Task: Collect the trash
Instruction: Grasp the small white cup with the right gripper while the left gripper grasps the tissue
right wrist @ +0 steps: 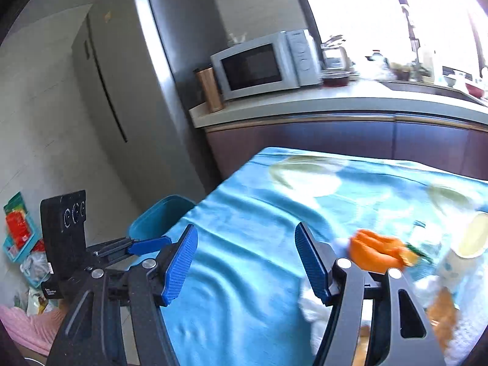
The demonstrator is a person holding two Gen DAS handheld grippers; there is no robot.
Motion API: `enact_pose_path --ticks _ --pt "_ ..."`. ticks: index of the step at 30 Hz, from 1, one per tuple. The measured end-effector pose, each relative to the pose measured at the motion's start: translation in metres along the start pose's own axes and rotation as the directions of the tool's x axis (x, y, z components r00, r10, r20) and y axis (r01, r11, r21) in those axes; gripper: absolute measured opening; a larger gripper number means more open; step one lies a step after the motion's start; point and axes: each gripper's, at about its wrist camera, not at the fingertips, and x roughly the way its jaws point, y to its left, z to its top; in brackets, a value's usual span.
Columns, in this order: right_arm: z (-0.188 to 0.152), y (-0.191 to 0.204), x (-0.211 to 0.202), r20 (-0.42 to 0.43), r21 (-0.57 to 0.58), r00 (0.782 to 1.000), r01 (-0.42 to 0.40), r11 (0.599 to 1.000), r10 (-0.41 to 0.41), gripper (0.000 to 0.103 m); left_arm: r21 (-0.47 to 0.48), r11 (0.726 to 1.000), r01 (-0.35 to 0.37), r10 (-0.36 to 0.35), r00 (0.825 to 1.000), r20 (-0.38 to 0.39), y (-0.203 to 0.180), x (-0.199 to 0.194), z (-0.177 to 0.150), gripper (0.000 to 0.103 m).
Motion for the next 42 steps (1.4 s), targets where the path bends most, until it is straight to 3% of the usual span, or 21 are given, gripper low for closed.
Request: enact_pose_path --ticks 3,7,12,14,17,20,22,26,30,32,37,42 --pt "-0.004 -0.032 -0.030 0.042 0.035 0.992 0.121 0.992 -0.122 0.064 0.031 0.997 0.067 -0.065 0.996 -0.065 -0.037 0.029 0.001 0.066" --pt "-0.010 -0.080 -0.055 0.061 0.107 0.971 0.226 0.968 -0.233 0.064 0.024 0.995 0.099 -0.095 0.985 -0.141 -0.068 0.061 0.000 0.070" --pt "-0.015 -0.128 -0.073 0.073 0.182 0.946 0.300 0.937 -0.317 0.064 0.011 0.995 0.104 -0.099 0.971 -0.216 -0.084 0.097 0.003 0.073" --pt "-0.016 -0.144 -0.072 0.060 0.202 0.936 0.329 0.923 -0.347 0.064 0.031 0.997 0.076 -0.067 0.972 -0.224 -0.092 0.105 0.004 0.073" --pt "-0.016 -0.163 -0.066 0.037 0.238 0.936 0.332 0.913 -0.350 0.061 0.039 0.997 0.064 -0.053 0.971 -0.235 -0.097 0.110 0.008 0.073" --pt "-0.014 -0.175 -0.059 0.024 0.265 0.940 0.321 0.909 -0.339 0.056 0.034 0.997 0.066 -0.056 0.968 -0.246 -0.100 0.114 0.011 0.066" --pt "-0.012 -0.179 -0.055 0.015 0.269 0.942 0.319 0.909 -0.335 0.054 0.036 0.997 0.071 -0.060 0.965 -0.254 -0.101 0.116 0.012 0.056" --pt "-0.012 -0.186 -0.047 -0.016 0.290 0.948 0.308 0.906 -0.317 0.048 0.051 0.996 0.071 -0.056 0.963 -0.263 -0.106 0.119 0.012 0.046" --pt "-0.019 -0.196 -0.046 -0.033 0.345 0.960 0.273 0.898 -0.279 0.032 0.044 0.994 0.097 -0.082 0.958 -0.275 -0.108 0.121 0.012 0.020" --pt "-0.021 -0.198 -0.047 -0.030 0.362 0.963 0.259 0.895 -0.267 0.029 0.042 0.994 0.102 -0.087 0.959 -0.270 -0.109 0.120 0.012 0.018" --pt "-0.024 -0.199 -0.055 -0.006 0.402 0.975 0.208 0.892 -0.224 0.006 0.041 0.994 0.105 -0.092 0.964 -0.249 -0.106 0.113 0.014 0.010" --pt "-0.024 -0.193 -0.059 0.021 0.406 0.979 0.177 0.897 -0.203 0.003 0.027 0.994 0.109 -0.101 0.972 -0.211 -0.099 0.096 0.017 0.008"
